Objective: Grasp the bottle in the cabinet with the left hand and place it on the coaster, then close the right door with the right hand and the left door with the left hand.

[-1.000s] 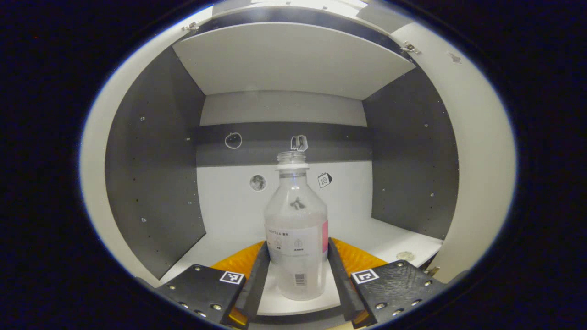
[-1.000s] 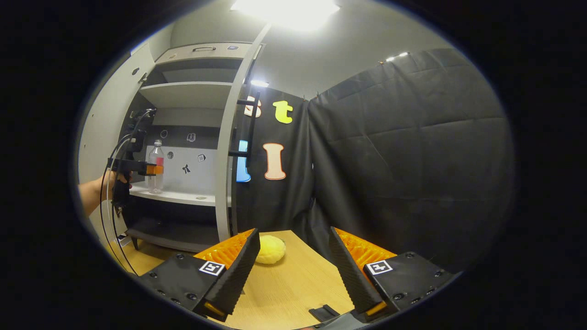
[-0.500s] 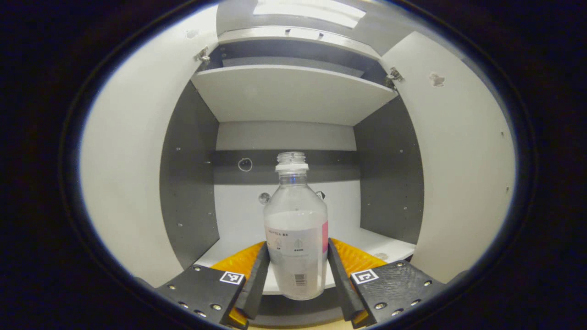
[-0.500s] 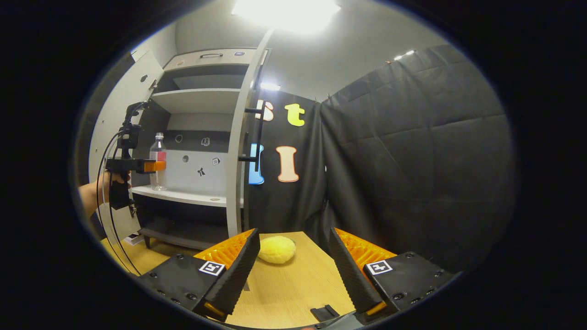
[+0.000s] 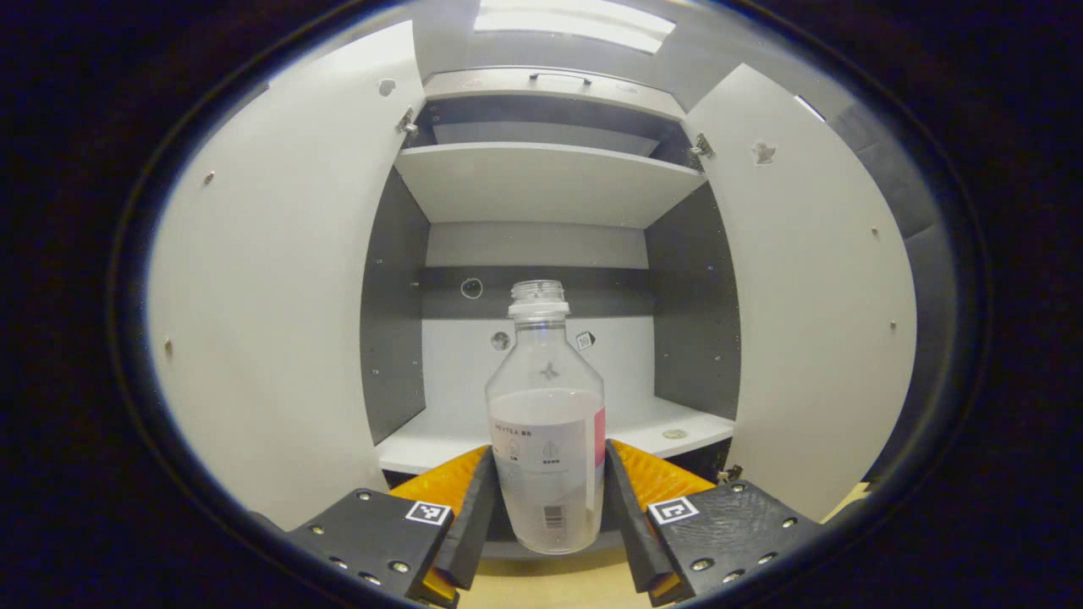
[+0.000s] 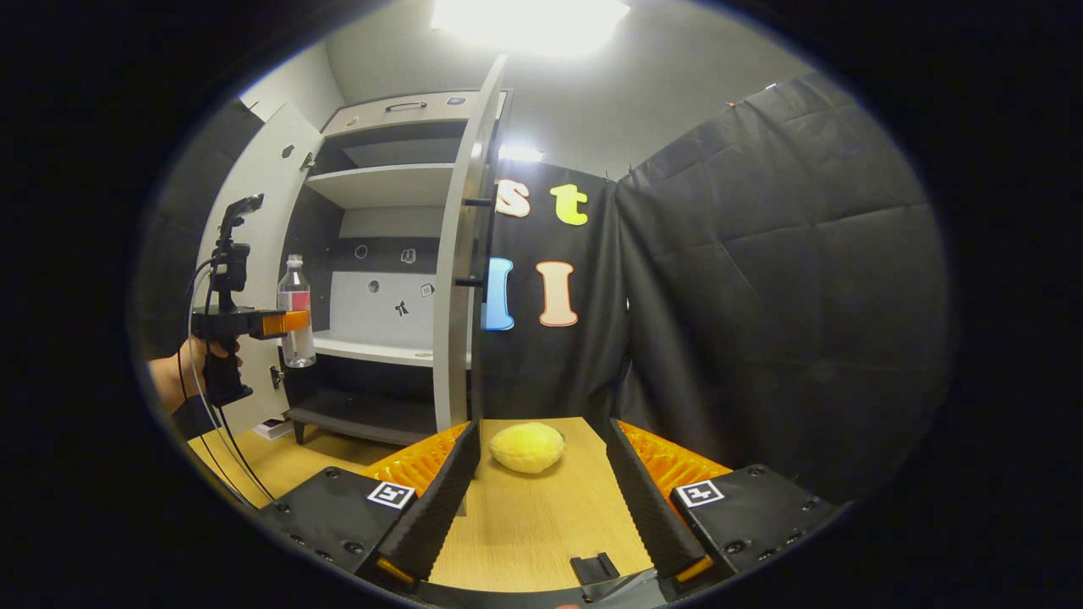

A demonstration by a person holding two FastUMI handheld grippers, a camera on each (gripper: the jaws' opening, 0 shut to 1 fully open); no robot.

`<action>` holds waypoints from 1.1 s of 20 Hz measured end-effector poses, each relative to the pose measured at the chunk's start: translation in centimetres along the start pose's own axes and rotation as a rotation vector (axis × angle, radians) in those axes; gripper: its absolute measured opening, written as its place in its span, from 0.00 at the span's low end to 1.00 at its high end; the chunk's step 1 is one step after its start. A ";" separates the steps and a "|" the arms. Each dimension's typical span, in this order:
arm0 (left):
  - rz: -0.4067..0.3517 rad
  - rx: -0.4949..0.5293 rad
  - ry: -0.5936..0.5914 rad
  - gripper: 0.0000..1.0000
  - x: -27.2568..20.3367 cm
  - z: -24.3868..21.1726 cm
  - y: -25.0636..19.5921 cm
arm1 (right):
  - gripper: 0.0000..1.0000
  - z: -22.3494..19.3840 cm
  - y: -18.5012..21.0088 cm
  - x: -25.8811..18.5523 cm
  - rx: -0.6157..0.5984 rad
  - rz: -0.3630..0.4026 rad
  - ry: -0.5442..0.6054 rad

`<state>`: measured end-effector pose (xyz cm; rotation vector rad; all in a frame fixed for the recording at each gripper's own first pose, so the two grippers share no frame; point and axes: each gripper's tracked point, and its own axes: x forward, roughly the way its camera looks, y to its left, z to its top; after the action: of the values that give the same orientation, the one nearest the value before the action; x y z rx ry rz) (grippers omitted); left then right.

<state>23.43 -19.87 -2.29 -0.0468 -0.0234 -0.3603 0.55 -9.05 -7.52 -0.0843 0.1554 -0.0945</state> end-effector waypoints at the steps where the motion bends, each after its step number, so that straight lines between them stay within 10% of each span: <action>1: 0.001 0.001 0.003 0.70 -0.8 -0.4 -0.2 | 0.96 0.0 -0.1 -0.2 -0.001 0.008 0.002; 22: 0.014 -0.084 0.142 0.70 -12.1 -17.5 -3.1 | 0.93 -2.0 0.9 -2.5 0.026 0.080 0.067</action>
<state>11.28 -19.38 -20.00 -0.1039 0.1329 -0.3495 -2.17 -8.06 -9.18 -0.0486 0.2238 -0.0196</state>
